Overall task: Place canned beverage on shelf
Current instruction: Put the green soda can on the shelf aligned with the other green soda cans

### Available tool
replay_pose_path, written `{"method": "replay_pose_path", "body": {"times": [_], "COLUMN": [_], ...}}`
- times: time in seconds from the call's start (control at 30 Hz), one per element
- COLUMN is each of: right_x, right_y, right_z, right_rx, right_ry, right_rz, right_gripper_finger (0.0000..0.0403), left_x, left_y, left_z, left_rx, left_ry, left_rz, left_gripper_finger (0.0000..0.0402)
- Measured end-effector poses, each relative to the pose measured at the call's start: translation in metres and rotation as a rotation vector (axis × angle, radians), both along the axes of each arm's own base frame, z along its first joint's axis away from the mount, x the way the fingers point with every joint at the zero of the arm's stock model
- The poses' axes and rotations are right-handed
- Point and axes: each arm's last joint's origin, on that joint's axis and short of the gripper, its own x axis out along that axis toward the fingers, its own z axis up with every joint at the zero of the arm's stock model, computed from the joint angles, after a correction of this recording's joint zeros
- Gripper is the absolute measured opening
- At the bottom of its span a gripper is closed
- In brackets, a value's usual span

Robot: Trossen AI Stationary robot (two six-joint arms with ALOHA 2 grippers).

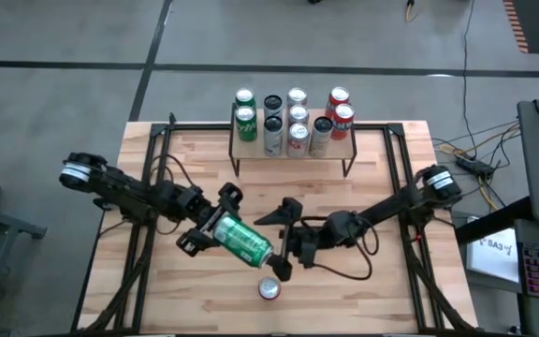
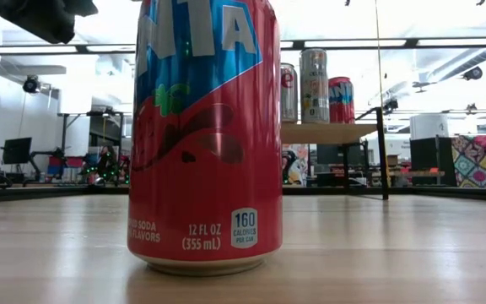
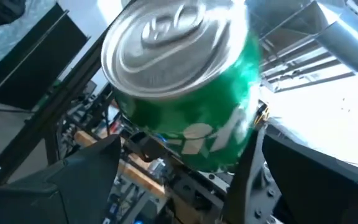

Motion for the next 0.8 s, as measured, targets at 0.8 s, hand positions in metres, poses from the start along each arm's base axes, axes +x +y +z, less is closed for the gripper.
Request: {"method": "replay_pose_path", "body": {"times": [0.8], "right_x": [0.014], "right_y": [0.003], "right_z": [0.019], "right_rx": [-0.121], "right_ry": [-0.109], "right_rz": [0.080], "right_gripper_finger": [0.0329], "left_x": [0.003], "left_y": [0.000], "left_z": [-0.001], "left_rx": [0.001], "left_ry": [-0.001], "left_rz": [0.019], "left_gripper_finger": [0.0289]}}
